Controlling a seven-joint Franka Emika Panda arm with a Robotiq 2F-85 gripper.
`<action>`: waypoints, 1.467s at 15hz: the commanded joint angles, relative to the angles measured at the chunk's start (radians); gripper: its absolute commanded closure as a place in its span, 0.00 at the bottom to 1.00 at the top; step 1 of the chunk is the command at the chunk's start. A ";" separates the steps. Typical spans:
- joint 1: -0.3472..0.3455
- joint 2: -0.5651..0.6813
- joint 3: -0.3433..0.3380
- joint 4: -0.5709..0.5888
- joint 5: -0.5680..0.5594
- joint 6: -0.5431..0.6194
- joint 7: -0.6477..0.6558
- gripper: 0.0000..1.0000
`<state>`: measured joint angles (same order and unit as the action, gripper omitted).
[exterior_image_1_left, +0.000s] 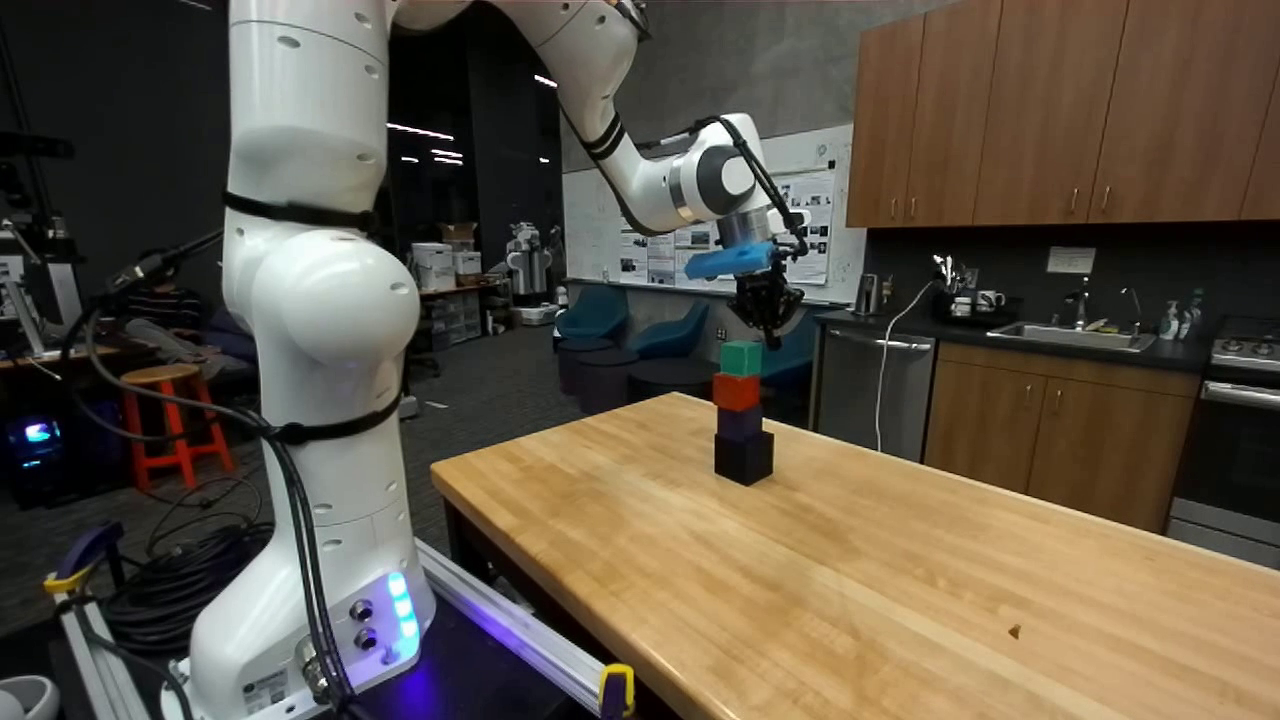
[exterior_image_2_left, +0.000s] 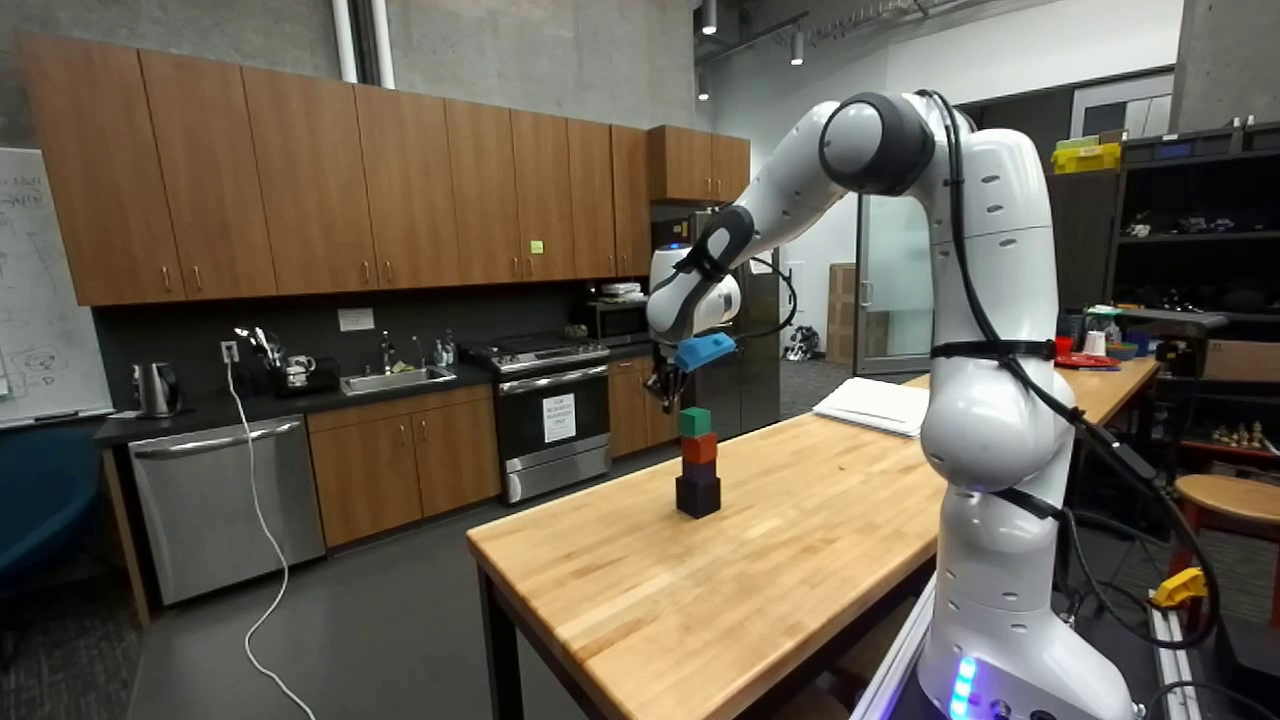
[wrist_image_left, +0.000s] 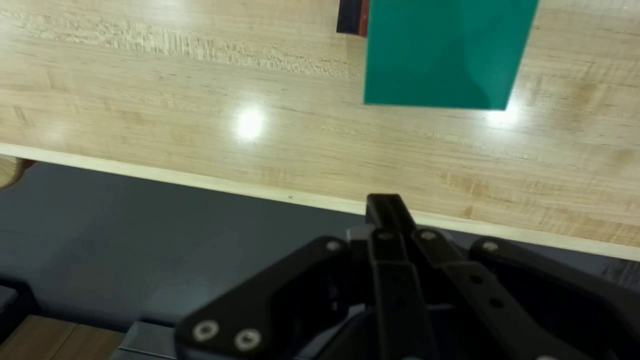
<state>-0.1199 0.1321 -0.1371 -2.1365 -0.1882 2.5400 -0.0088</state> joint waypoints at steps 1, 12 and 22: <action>0.001 0.006 -0.009 0.022 -0.022 -0.045 0.012 1.00; 0.001 -0.013 -0.020 0.006 -0.070 -0.097 0.015 1.00; 0.000 -0.034 -0.018 -0.016 -0.063 -0.114 -0.007 1.00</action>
<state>-0.1199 0.1326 -0.1545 -2.1319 -0.2328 2.4597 -0.0109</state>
